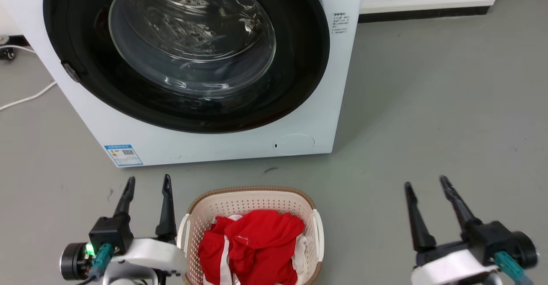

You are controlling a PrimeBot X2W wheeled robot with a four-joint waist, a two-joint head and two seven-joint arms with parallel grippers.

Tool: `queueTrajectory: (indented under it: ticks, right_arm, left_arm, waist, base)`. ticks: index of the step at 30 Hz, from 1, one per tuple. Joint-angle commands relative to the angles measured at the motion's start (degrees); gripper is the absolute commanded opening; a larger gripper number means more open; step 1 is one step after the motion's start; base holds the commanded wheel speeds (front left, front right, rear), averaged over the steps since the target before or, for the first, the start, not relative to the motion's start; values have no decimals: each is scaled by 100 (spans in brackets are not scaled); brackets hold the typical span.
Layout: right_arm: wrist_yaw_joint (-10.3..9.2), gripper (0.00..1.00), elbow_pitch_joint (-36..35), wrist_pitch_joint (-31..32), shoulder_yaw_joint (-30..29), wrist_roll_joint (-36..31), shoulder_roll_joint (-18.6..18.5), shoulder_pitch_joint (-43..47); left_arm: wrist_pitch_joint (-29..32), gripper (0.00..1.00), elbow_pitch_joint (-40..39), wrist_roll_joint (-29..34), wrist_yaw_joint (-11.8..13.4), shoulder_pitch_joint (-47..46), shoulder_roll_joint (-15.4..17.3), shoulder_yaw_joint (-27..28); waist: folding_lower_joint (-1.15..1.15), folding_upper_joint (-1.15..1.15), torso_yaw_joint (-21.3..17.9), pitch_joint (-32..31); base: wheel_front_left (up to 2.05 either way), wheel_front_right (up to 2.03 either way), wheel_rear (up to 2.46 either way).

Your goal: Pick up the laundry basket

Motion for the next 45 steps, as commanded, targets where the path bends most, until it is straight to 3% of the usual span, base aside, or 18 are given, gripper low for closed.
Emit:
queueTrajectory:
  ticks: [1, 10, 21, 32, 45]
  right_arm:
    - [-2, 100, 120, -12, 109, 4, -23, -185]
    - [-3, 100, 1088, -12, 881, 6, -20, -1263]
    - [-3, 100, 2650, -12, 1539, -264, -20, -2766]
    - [-3, 100, 4371, -13, 1965, -197, -17, -4105]
    - [-3, 100, 5614, -13, 2356, 184, -17, -5164]
  left_arm:
    - [-37, 100, 118, 59, -70, -176, 25, 84]
    - [-31, 100, 1355, 27, -326, -1232, 289, 330]
    - [-31, 100, 2956, -182, -416, -2600, 775, 189]
    - [-31, 100, 4092, -603, -425, -3589, 1118, -419]
    - [-31, 100, 5010, -1092, -426, -4455, 1321, -1143]
  waist:
    - [0, 0, -6, 115]
    - [0, 0, 20, 956]
    - [0, 0, 58, 2252]
    - [0, 0, 95, 3334]
    - [0, 0, 105, 4301]
  base:
    - [0, 0, 0]
    - [0, 0, 0]
    - [0, 0, 0]
    - [0, 0, 0]
    - [0, 0, 0]
